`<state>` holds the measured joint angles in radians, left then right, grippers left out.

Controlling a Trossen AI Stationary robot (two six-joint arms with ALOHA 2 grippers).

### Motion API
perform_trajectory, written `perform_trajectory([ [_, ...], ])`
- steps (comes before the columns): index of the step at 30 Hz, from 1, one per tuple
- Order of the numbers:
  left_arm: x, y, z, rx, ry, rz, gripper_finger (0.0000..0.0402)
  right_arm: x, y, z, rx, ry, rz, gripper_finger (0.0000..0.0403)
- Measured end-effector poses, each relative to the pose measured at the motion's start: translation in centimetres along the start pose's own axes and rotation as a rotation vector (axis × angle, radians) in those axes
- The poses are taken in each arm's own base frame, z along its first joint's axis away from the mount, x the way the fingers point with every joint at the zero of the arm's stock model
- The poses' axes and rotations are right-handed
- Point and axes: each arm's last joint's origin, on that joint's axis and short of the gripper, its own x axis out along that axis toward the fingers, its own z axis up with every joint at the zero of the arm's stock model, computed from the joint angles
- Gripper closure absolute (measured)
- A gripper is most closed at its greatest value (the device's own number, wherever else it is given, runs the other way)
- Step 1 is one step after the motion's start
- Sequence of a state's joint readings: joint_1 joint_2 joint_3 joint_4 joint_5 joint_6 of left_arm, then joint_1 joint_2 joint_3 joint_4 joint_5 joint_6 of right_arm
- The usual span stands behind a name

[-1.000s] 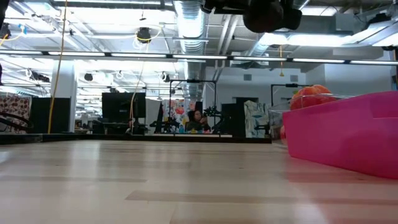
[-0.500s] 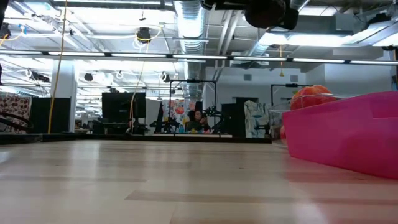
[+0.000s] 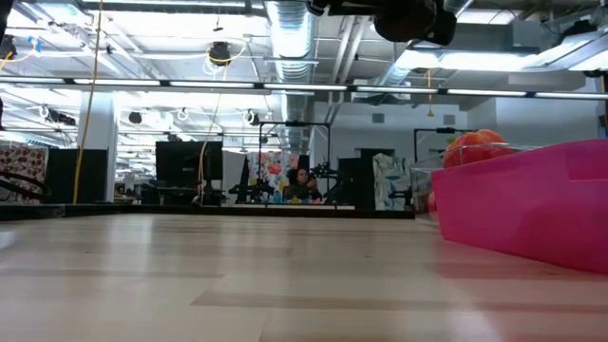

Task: Sort produce into baskets
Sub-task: Put the right plum into the bottom transparent bin

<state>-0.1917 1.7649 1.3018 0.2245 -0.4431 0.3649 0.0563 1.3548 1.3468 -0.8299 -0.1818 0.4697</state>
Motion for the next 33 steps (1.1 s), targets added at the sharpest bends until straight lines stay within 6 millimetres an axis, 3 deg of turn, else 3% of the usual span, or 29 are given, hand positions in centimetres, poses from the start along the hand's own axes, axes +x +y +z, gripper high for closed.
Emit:
perform_trajectory([
  [7, 0.0, -0.2, -0.1, 0.019, 0.007, -0.016, 0.0073, 0.0, 0.0, 0.0, -0.007, 0.003, -0.001, 0.0115],
  [13, -0.1, -0.5, -0.9, -0.002, 0.08, -0.044, 0.0025, -0.1, -0.7, -1.5, 0.023, 0.149, -0.074, 0.0116],
  [18, -0.2, -0.8, -1.8, 0.014, 0.173, -0.076, 0.0018, -0.5, -1.1, -3.9, 0.05, 0.362, -0.186, 0.0116],
  [23, -0.5, -1.1, -2.7, 0.04, 0.255, -0.112, 0.0018, 0.4, -1.3, -6.9, 0.125, 0.532, -0.311, 0.0116],
  [33, -0.9, -1.7, -3.6, 0.058, 0.328, -0.279, 0.0017, 2.0, -0.1, -11.8, 0.164, 0.694, -0.437, 0.0115],
])
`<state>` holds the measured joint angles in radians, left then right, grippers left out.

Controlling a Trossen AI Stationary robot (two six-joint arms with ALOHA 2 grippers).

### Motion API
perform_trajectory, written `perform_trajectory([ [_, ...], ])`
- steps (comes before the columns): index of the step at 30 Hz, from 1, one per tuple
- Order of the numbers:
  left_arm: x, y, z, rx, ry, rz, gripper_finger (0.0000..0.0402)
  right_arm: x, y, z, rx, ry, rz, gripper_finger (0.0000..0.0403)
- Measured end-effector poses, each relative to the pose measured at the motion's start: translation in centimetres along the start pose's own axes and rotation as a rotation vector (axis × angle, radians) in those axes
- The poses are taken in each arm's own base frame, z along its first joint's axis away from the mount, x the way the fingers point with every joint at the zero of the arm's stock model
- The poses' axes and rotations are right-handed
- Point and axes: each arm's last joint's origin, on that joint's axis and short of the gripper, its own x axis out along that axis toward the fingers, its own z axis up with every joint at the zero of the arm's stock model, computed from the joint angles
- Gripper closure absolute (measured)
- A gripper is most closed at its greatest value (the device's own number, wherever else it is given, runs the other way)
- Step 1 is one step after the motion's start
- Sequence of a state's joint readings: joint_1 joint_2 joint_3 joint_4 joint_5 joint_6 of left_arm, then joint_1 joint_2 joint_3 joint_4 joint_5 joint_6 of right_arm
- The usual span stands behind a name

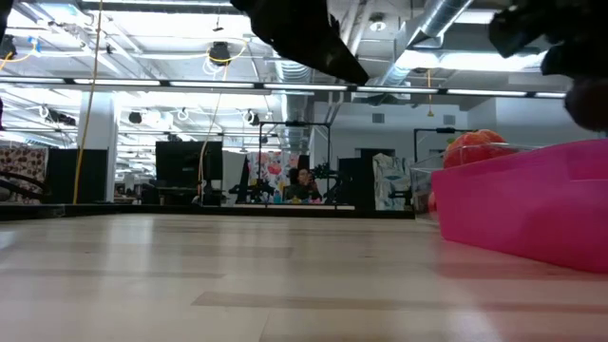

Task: Sort produce into baskets
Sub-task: Put the right plum into the bottom transparent bin, then put the plum into the bottom transparent bin

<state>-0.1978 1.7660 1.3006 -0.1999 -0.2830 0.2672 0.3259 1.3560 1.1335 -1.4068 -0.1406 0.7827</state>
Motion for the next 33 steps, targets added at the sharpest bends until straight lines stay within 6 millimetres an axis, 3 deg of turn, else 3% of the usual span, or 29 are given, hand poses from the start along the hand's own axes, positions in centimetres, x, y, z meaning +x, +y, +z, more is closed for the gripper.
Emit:
perform_trajectory([
  [14, -0.7, -1.7, 0.0, 0.073, 0.025, -0.054, 0.0017, 0.4, 1.4, -1.7, -0.099, 0.011, -0.01, 0.0065],
  [18, -1.6, -2.2, 0.1, 0.018, 0.045, -0.077, 0.0017, 0.4, 1.5, -1.7, -0.1, 0.015, -0.003, 0.005],
  [22, -3.1, -2.5, -0.5, -0.106, 0.139, -0.102, 0.0017, 0.4, 1.5, -1.7, -0.1, 0.014, -0.001, 0.0034],
  [33, -9.5, -3.2, -3.1, -0.491, 0.551, -0.174, 0.0017, 0.4, 1.8, -1.4, -0.109, -0.017, 0.034, 0.0028],
])
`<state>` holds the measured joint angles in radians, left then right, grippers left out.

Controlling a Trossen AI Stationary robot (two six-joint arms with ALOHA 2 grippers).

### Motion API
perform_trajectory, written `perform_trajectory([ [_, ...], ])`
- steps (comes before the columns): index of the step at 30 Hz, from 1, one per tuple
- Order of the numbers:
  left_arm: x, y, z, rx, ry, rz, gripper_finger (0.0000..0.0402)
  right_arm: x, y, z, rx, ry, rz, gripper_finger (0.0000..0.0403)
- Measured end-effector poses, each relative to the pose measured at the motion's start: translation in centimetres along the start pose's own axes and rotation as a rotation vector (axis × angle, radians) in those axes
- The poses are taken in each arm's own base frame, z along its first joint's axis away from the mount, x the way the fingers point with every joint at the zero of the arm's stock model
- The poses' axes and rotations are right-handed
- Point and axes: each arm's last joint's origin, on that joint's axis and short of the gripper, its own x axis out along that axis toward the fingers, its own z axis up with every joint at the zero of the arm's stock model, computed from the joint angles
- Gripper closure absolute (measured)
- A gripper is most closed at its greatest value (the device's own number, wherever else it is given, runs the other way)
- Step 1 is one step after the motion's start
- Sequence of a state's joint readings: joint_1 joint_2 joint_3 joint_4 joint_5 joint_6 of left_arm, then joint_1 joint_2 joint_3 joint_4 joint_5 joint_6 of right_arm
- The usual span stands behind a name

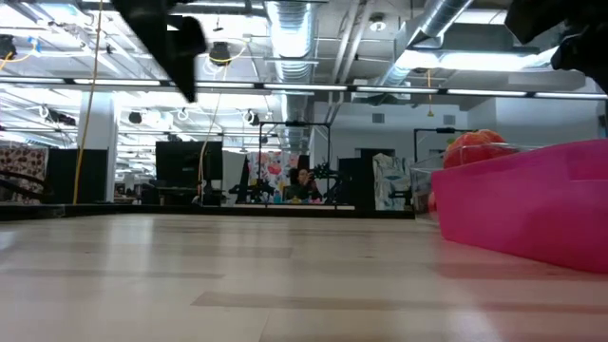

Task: Sort produce into baskets
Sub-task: Put the plum into the bottom transparent bin

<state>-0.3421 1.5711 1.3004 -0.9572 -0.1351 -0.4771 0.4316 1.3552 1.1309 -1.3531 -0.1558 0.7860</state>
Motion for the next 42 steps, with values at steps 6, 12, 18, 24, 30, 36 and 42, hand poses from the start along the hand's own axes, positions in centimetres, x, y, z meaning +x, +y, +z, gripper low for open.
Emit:
perform_trajectory([
  [6, -0.7, -0.7, -2.9, -0.172, 0.179, 0.106, 0.0017, 0.0, 0.6, 0.6, -0.014, -0.066, 0.066, 0.0028],
  [12, -0.5, -2.1, -5.1, -0.311, 0.23, 0.167, 0.0017, -0.2, 1.4, 1.4, -0.033, -0.146, 0.147, 0.0028],
  [18, 0.2, -3.3, -7.5, -0.429, 0.254, 0.224, 0.0017, -0.5, 2.2, 2.1, -0.115, -0.234, 0.219, 0.0028],
  [24, 0.5, -4.3, -9.6, -0.525, 0.256, 0.267, 0.0017, -0.9, 2.9, 2.8, -0.202, -0.323, 0.28, 0.0028],
  [30, 0.9, -5.1, -11.4, -0.609, 0.274, 0.298, 0.0017, -1.1, 3.3, 3.1, -0.213, -0.369, 0.318, 0.0028],
  [36, 1.0, -5.6, -12.6, -0.656, 0.271, 0.316, 0.0017, -1.2, 3.4, 3.1, -0.214, -0.373, 0.321, 0.0028],
  [42, 1.0, -6.2, -13.2, -0.705, 0.232, 0.332, 0.0017, -1.2, 3.4, 3.1, -0.214, -0.374, 0.321, 0.0028],
])
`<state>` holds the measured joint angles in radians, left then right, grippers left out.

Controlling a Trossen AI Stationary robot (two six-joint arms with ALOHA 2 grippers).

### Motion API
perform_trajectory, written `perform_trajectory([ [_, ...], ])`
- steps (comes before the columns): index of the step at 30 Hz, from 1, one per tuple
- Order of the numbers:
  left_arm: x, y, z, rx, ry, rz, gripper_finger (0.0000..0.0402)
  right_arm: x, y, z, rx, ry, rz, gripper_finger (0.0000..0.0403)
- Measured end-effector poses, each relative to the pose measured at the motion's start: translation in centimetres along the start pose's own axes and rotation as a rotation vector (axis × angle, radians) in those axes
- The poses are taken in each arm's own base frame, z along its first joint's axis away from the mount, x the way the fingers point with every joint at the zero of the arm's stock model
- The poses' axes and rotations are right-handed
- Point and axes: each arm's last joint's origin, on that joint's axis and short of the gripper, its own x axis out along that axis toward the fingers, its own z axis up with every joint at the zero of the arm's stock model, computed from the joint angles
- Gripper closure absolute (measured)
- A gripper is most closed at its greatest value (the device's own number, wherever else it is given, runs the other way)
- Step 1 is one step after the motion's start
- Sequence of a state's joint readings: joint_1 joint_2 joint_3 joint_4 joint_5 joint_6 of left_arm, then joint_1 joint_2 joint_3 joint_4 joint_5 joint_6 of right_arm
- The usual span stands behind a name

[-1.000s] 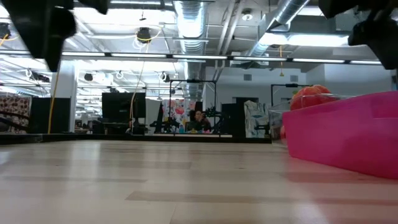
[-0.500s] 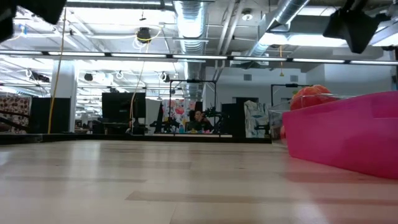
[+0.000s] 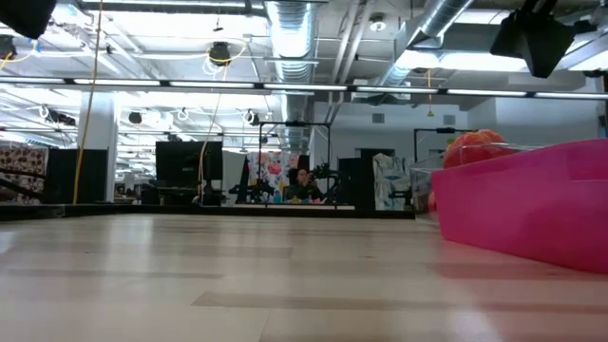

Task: Sort produce into baskets
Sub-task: Put the plum into the bottom transparent bin

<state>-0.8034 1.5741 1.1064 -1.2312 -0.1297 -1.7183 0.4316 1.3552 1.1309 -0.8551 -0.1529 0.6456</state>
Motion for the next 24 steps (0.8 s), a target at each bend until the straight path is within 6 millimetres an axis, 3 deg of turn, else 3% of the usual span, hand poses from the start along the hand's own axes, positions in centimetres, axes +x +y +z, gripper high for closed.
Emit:
perform_trajectory([
  [9, 2.7, -0.7, -1.0, -0.012, 0.013, -0.019, 0.0017, 0.0, 0.0, 0.0, -0.001, -0.004, 0.002, 0.0028],
  [17, 4.6, -0.2, -1.1, -0.024, 0.019, -0.001, 0.0017, 0.0, 0.0, 0.0, -0.001, -0.004, 0.002, 0.0028],
  [24, 4.8, -0.2, -1.2, -0.025, 0.029, -0.014, 0.0017, 0.0, 0.0, 0.0, -0.001, -0.004, 0.003, 0.0028],
])
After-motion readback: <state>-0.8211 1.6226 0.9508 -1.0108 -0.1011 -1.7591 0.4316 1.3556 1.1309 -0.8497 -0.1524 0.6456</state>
